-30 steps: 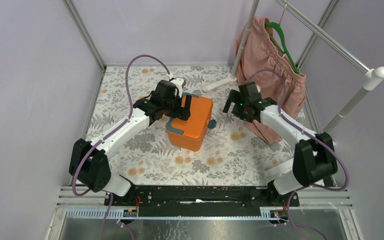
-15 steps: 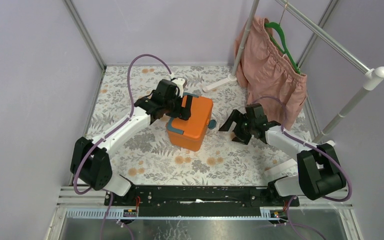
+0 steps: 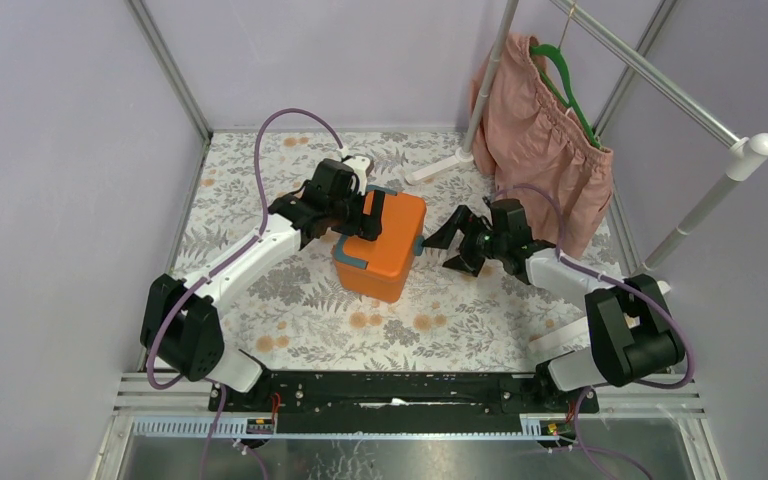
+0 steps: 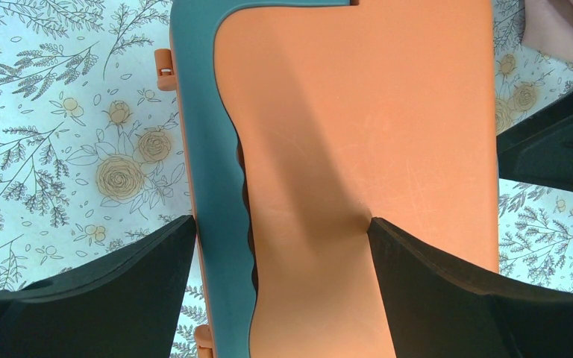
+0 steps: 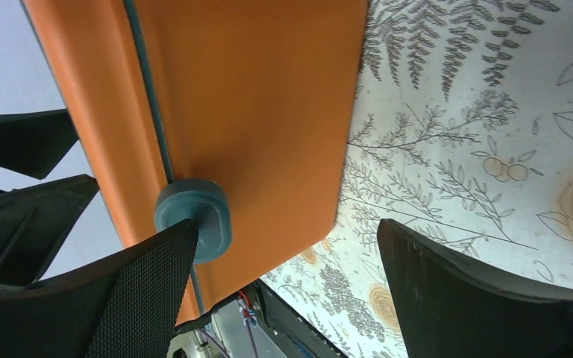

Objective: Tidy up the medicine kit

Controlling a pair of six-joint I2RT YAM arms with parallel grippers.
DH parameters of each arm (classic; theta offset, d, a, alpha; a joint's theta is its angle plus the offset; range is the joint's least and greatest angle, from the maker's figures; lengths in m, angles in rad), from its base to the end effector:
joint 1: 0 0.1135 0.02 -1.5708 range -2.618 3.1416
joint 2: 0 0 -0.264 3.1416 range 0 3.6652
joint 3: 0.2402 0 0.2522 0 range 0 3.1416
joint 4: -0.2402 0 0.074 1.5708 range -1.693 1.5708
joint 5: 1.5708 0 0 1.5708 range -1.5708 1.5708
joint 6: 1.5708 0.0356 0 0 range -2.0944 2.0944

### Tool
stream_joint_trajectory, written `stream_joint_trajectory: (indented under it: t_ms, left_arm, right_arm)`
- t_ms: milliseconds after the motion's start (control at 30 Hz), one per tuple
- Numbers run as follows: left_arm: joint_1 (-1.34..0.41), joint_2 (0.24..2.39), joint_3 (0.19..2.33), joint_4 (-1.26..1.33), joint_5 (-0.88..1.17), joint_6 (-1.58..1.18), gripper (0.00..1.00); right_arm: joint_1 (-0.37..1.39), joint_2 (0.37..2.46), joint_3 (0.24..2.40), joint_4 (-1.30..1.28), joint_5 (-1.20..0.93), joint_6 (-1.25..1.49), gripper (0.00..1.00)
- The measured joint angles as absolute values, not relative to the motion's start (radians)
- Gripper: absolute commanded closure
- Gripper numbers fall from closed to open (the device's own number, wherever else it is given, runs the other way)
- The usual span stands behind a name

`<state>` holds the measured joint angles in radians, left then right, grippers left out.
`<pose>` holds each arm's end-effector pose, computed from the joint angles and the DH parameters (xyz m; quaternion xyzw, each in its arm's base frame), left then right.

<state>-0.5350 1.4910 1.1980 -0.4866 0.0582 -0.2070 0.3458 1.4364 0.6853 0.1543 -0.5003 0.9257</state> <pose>0.2817 -0.1694 0.2863 0.1617 0.9082 -0.1647 0.3493 0.2686 0.1149 0.1927 0.1338 0.8536 0.4453 0.2349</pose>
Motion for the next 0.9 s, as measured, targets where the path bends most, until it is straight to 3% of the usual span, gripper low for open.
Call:
stream_joint_trajectory:
  t_ms: [433, 900]
  left_arm:
    - [-0.535, 1.491, 1.198, -0.487, 0.064, -0.207, 0.08]
    - [-0.535, 1.491, 1.198, -0.487, 0.063, -0.207, 0.08]
  right_arm:
    - [0.346, 1.442, 0.668, 0.307, -0.57, 1.002, 0.05]
    - [0.346, 1.309, 0.605, 0.226, -0.462, 0.995, 0.02]
